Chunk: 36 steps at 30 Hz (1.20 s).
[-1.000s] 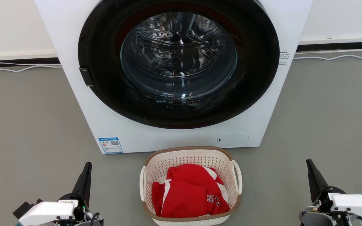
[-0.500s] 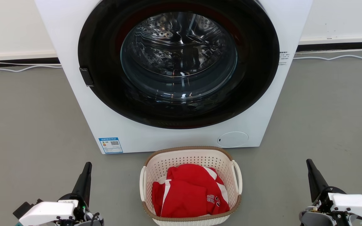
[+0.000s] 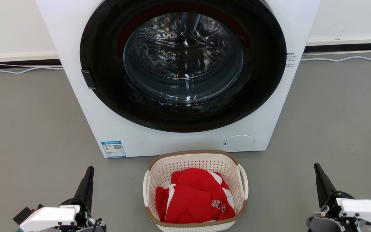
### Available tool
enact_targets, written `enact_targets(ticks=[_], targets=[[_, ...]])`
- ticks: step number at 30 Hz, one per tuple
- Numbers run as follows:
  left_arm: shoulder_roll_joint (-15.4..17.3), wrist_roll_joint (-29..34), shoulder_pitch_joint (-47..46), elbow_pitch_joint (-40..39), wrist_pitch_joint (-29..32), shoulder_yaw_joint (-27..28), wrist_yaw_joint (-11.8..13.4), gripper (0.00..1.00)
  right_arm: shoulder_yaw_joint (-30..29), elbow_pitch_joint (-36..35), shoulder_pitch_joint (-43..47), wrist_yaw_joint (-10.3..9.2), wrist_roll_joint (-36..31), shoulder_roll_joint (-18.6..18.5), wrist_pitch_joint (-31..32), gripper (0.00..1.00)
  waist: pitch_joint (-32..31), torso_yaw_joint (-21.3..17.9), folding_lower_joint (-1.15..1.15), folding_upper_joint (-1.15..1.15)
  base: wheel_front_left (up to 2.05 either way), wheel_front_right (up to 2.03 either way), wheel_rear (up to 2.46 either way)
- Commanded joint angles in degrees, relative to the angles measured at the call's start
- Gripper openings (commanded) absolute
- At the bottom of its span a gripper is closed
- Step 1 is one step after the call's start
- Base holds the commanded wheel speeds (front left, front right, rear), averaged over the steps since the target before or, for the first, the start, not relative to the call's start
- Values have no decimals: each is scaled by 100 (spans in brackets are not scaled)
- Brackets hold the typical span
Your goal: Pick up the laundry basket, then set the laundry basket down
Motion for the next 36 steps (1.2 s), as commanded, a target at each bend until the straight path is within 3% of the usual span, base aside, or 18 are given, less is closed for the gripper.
enact_targets(ticks=[1, 2, 3, 13, 21, 36], targets=[[78, -28, -314, -165, 34, 137, -42, 0, 100, -167, -335, 42, 39, -19, 59, 0, 0, 0, 0, 0, 0, 0, 0], [78, -28, -314, -165, 34, 137, -42, 0, 100, -167, -335, 42, 39, -19, 59, 0, 0, 0, 0, 0, 0, 0, 0], [0, 0, 0, 0, 0, 0, 0, 100, 0, 0, 0, 0, 0, 0, 0, 100, 0, 0, 0, 0, 0, 0, 0], [-16, 0, 77, 42, -120, -60, 1, 100, 127, -18, 69, 0, -2, 6, -108, 100, -6, -1, 12, 0, 0, 0, 0], [5, 165, 104, 27, -264, -128, -2, 100, 281, -94, 67, 3, -201, -29, -254, 100, 13, -5, 0, 0, 0, 0, 0], [13, 1188, 90, 77, -516, -86, -8, 100, 361, -175, 20, 8, -1454, -65, -504, 100, 22, -18, 0, 0, 0, 0, 0]])
